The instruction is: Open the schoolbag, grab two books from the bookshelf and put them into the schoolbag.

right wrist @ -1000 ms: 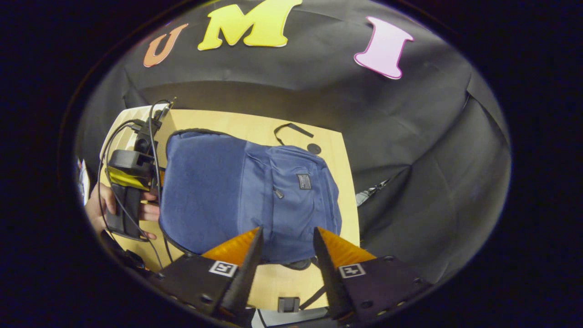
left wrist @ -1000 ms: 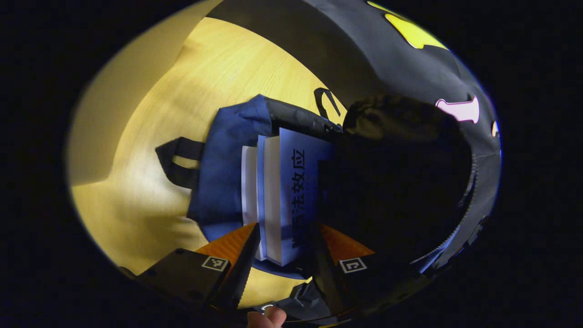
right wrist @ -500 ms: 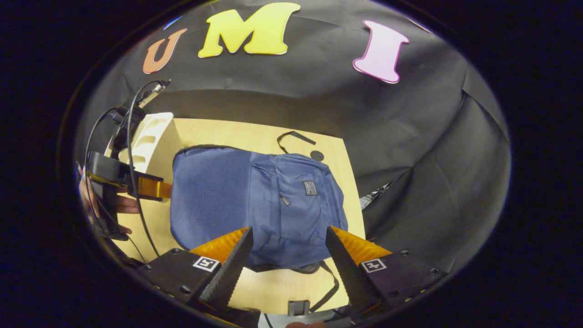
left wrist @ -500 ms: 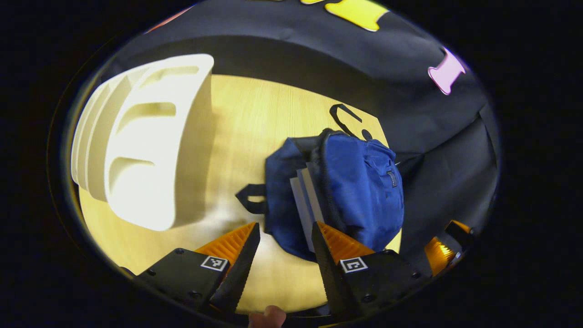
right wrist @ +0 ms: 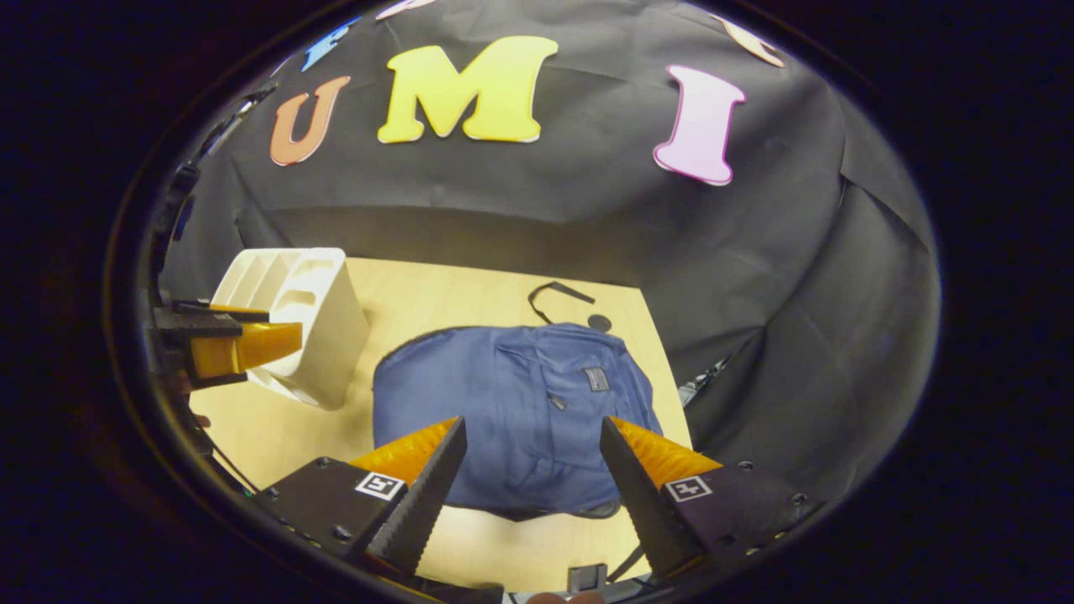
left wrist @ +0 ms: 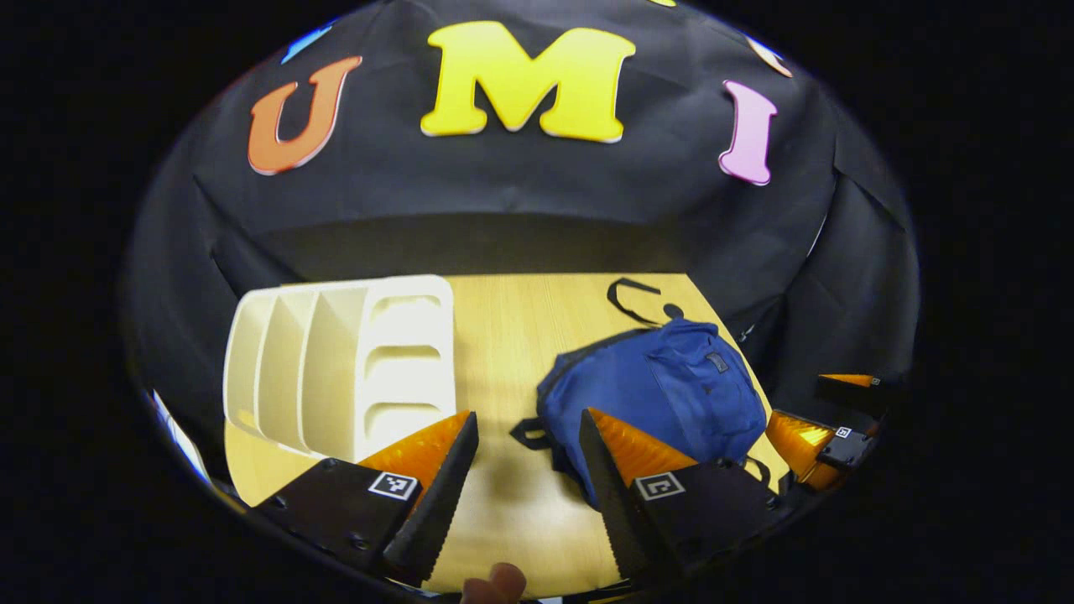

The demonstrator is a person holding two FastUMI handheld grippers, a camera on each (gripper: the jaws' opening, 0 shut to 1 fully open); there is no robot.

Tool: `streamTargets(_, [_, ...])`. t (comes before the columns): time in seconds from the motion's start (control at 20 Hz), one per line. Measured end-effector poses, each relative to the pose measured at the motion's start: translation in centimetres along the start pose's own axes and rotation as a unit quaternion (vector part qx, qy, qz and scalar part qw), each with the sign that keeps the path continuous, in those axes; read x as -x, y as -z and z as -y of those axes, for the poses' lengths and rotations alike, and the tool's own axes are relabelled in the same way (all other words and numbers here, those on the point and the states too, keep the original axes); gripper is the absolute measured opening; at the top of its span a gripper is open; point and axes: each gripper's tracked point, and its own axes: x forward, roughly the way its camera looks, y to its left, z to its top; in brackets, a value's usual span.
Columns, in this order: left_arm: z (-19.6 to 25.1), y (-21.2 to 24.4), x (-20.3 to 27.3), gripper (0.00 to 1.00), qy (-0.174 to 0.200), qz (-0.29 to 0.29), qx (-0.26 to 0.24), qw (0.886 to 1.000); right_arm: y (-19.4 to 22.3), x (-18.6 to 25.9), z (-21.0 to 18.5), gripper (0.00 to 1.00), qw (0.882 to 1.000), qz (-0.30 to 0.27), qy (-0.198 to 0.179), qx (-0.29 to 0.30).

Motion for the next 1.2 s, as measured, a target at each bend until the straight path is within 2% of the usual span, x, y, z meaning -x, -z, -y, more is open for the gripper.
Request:
streamTargets(0.1, [-0.8, -1.7, 1.4, 0.83, -0.013, 0.032, -0.024, 0.999, -1.4, 0.9, -1.3, 0.96, 1.000, 0.029, -0.004, -0.003])
streamTargets(0.2, [-1.8, -2.0, 2.7, 0.95, -0.019, 0.035, -0.046, 0.998, -3.0, 1.7, -2.7, 0.96, 0.998, 0.060, -0.007, -0.003])
streamTargets(0.35, [-3.9, -2.6, 5.6, 0.95, -0.021, 0.029, -0.078, 0.996, -4.7, 3.0, -5.0, 0.96, 0.994, 0.106, -0.017, 0.003])
streamTargets(0.45, [-5.4, -4.2, 7.4, 0.95, -0.036, 0.049, -0.096, 0.994, -6.4, 4.4, -6.7, 0.96, 0.990, 0.136, -0.027, 0.005])
streamTargets(0.55, [-5.9, -4.3, 9.2, 0.95, -0.025, 0.042, -0.112, 0.992, -8.2, 5.5, -8.3, 0.96, 0.985, 0.167, -0.033, 0.008])
streamTargets(0.6, [-6.3, -3.9, 9.9, 0.96, -0.025, 0.028, -0.124, 0.992, -9.8, 6.3, -9.1, 0.93, 0.983, 0.180, -0.037, 0.012])
streamTargets(0.7, [-7.6, -4.4, 11.5, 1.00, -0.031, 0.036, -0.132, 0.990, -11.1, 7.3, -10.7, 0.99, 0.978, 0.202, -0.047, 0.020])
streamTargets(0.8, [-8.9, -6.2, 12.5, 1.00, -0.047, 0.081, -0.116, 0.989, -12.2, 8.6, -12.0, 0.96, 0.973, 0.225, -0.053, 0.016])
streamTargets(0.85, [-9.5, -7.2, 13.1, 0.98, -0.056, 0.108, -0.101, 0.987, -12.8, 9.4, -12.5, 0.99, 0.970, 0.237, -0.055, 0.010])
streamTargets(0.9, [-10.0, -8.4, 14.0, 0.99, -0.062, 0.141, -0.083, 0.985, -13.5, 10.2, -12.7, 0.96, 0.967, 0.249, -0.056, 0.002])
streamTargets(0.95, [-10.7, -9.8, 15.0, 0.98, -0.069, 0.175, -0.067, 0.980, -14.4, 11.2, -13.0, 0.99, 0.963, 0.264, -0.056, -0.010])
streamTargets(1.0, [-11.5, -11.2, 16.1, 0.98, -0.078, 0.212, -0.056, 0.973, -15.3, 12.3, -13.1, 0.96, 0.957, 0.283, -0.055, -0.025])
streamTargets(1.05, [-12.2, -12.7, 17.0, 1.00, -0.088, 0.246, -0.049, 0.964, -16.5, 13.5, -13.1, 0.96, 0.951, 0.303, -0.053, -0.038])
streamTargets(1.1, [-12.7, -14.0, 18.1, 0.98, -0.096, 0.275, -0.045, 0.956, -17.3, 14.6, -12.8, 0.99, 0.944, 0.322, -0.048, -0.051])
streamTargets(1.2, [-13.1, -15.4, 19.3, 0.98, -0.103, 0.313, -0.038, 0.943, -18.8, 16.9, -12.5, 0.96, 0.931, 0.356, -0.040, -0.073])
